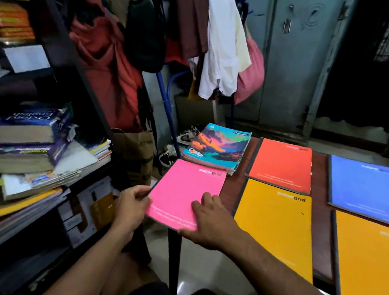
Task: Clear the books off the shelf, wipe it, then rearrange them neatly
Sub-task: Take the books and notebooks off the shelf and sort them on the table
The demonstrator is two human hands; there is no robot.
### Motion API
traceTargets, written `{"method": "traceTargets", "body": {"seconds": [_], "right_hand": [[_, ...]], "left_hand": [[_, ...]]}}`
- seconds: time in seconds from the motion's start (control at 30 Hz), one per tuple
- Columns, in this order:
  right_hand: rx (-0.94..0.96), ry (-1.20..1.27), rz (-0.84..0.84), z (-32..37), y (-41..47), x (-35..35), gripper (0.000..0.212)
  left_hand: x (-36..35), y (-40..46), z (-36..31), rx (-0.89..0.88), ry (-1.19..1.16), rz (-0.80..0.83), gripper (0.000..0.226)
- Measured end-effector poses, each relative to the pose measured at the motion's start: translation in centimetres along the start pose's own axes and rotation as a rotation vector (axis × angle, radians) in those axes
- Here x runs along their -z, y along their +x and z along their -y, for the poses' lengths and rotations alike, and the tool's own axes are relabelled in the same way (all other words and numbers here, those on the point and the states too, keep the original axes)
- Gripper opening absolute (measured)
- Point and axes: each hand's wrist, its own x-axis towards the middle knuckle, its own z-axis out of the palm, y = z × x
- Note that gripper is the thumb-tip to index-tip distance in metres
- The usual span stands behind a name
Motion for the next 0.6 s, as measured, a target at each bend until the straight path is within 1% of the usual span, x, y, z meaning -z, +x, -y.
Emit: {"method": "traceTargets", "body": {"seconds": [0.13, 0.27, 0.37, 0.43, 0.47, 0.53, 0.6], "right_hand": [[-0.017, -0.019, -0.032, -0.4, 0.8, -0.6, 0.076], [-0.032, -0.025, -0.054, -0.7, 1.5, -0.9, 0.076], [-0.037, 0.053, -0.074, -2.0, 1.6, -0.6, 0.076], [-0.146, 0.038, -0.100, -4.4, 0.8, -0.5, 0.085], [-0.237, 0.009, -0.087, -6.0, 0.2, -0.6, 0.091], [-0.400, -0.009, -0.024, -8.5, -1.3, -1.5, 0.089], [-0.437, 0.033, -0.020, -9.7, -2.1, -2.4, 0.084]], "left_hand": [[-0.9, 1.5, 0.1, -0.032, 0.145, -0.017, 0.034], [-1.6, 2.8, 0.3, -0.111, 0.262, -0.040, 0.032], [-1.8, 3.6, 1.5, -0.109, 0.317, -0.034, 0.032], [-1.9, 3.6, 2.5, -0.161, 0.403, -0.026, 0.033], [-2.0, 3.4, 2.7, -0.197, 0.409, -0.019, 0.033], [-2.0, 3.1, 3.0, -0.231, 0.349, 0.003, 0.034], [-2.1, 3.0, 2.9, -0.217, 0.292, 0.013, 0.033]]}}
